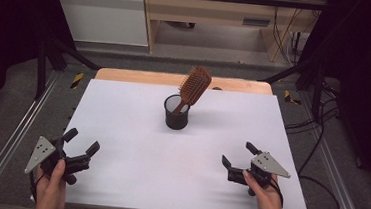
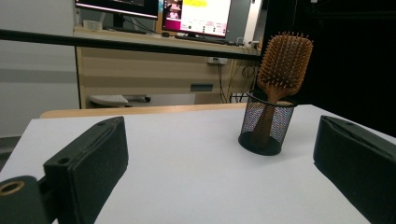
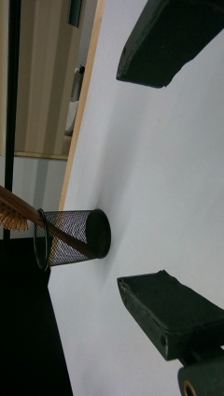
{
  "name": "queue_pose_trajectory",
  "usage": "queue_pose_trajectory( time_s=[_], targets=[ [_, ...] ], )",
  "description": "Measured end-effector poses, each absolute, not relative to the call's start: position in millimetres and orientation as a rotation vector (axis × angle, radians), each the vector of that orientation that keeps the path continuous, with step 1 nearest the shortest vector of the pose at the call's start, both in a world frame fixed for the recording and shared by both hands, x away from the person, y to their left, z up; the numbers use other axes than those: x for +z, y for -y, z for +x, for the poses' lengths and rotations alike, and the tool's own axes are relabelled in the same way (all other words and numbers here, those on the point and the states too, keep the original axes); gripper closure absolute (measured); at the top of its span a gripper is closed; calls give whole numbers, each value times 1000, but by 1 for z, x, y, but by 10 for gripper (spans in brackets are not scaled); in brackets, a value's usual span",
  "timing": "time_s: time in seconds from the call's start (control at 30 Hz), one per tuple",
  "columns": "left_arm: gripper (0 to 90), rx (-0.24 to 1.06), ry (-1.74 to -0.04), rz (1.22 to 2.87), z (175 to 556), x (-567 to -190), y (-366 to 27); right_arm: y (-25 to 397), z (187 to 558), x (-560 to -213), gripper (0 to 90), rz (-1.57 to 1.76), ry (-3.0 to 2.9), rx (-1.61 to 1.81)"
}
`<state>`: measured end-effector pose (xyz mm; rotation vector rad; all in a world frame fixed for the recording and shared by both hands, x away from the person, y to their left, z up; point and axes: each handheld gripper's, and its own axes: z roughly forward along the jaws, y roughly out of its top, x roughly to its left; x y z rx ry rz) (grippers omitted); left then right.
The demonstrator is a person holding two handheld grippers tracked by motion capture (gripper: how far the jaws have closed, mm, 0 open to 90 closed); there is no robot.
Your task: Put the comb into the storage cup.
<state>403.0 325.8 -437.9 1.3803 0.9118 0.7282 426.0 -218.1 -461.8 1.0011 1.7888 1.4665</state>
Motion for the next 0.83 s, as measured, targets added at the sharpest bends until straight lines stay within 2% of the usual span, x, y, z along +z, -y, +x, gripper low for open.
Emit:
queue_pose_trajectory(
  time_s=[0.83],
  targets=[
    [33, 710, -896, 1405, 405, -440, -319, 192, 443, -465, 47, 901, -1804, 1504]
  ],
)
